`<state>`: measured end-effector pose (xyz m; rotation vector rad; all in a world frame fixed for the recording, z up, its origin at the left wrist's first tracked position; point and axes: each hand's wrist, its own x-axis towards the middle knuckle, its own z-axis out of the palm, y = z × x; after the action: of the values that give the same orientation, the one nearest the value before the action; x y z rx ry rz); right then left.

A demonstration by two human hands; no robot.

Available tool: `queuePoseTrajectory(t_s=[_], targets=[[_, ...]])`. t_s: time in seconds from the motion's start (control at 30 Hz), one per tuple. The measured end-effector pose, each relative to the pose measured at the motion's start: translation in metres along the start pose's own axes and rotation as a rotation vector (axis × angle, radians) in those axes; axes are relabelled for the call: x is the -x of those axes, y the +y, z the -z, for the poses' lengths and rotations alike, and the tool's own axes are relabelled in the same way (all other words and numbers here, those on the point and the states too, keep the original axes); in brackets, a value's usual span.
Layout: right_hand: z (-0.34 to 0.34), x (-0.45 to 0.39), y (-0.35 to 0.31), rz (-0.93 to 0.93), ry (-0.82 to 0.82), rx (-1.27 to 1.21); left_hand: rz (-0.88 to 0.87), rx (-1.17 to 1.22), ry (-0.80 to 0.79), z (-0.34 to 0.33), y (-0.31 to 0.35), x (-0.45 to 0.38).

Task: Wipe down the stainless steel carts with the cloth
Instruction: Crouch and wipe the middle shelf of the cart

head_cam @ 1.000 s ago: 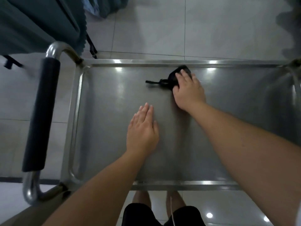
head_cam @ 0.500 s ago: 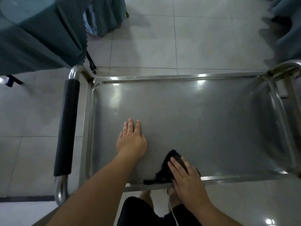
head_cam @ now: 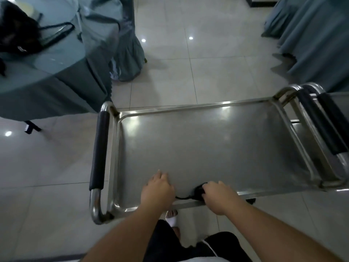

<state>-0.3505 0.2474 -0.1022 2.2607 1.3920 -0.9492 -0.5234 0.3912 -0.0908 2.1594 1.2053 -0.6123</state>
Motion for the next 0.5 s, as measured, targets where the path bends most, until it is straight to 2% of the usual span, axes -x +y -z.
queuePoseTrajectory(t_s=[0.3,0.5], targets=[[0.0,0.053,0.024,-0.048,0.025,-0.094,0.007,-0.011,0.074,-0.043,0.039,0.083],[-0.044,0.116,0.04,0.006,0.019,-0.116,0.017,0.015,0.088,-0.098,0.064,0.151]])
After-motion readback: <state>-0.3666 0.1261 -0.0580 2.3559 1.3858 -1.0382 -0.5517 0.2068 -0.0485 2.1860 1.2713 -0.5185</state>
